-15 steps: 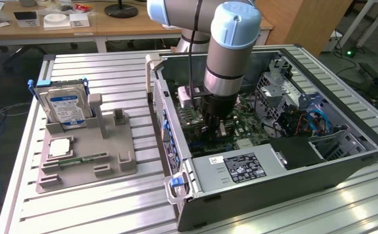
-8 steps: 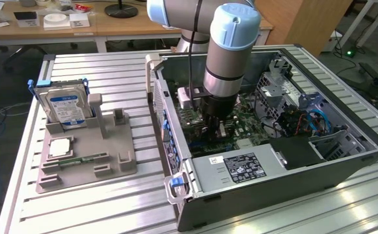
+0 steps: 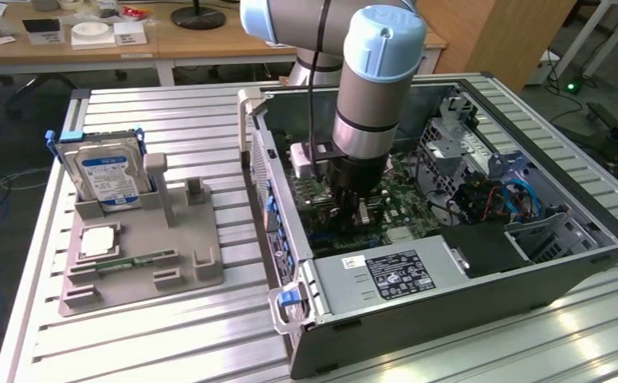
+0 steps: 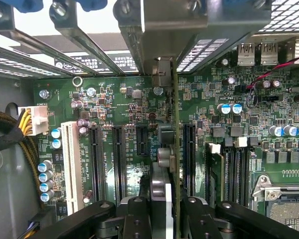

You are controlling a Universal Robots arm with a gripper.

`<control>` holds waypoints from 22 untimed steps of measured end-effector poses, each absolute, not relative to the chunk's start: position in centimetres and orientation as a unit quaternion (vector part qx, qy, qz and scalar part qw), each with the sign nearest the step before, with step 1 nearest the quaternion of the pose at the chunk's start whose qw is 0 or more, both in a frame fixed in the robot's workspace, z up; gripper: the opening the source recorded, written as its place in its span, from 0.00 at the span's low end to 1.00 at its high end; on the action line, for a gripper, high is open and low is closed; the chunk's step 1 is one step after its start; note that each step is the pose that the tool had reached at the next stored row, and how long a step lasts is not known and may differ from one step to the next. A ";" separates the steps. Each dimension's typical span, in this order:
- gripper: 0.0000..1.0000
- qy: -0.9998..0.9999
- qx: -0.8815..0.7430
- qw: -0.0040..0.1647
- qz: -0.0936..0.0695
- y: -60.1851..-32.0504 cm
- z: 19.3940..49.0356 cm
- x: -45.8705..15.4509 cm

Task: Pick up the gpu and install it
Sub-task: 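Insert the gpu into the slot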

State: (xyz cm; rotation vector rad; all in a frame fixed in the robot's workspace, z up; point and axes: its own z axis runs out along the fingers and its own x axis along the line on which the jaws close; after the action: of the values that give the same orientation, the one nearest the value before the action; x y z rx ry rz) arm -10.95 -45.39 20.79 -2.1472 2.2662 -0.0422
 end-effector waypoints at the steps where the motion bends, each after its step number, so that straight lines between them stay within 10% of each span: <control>1: 0.28 0.726 -0.688 0.010 -0.013 -45.4 20.8 -11.0; 6: 0.42 0.726 -0.688 0.010 -0.013 -45.4 20.9 -11.0; 22: 0.42 0.726 -0.688 0.012 -0.015 -45.4 27.2 -11.0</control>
State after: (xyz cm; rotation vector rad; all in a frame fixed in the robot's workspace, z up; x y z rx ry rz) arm -10.95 -45.39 27.24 -2.1445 2.2634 -0.0458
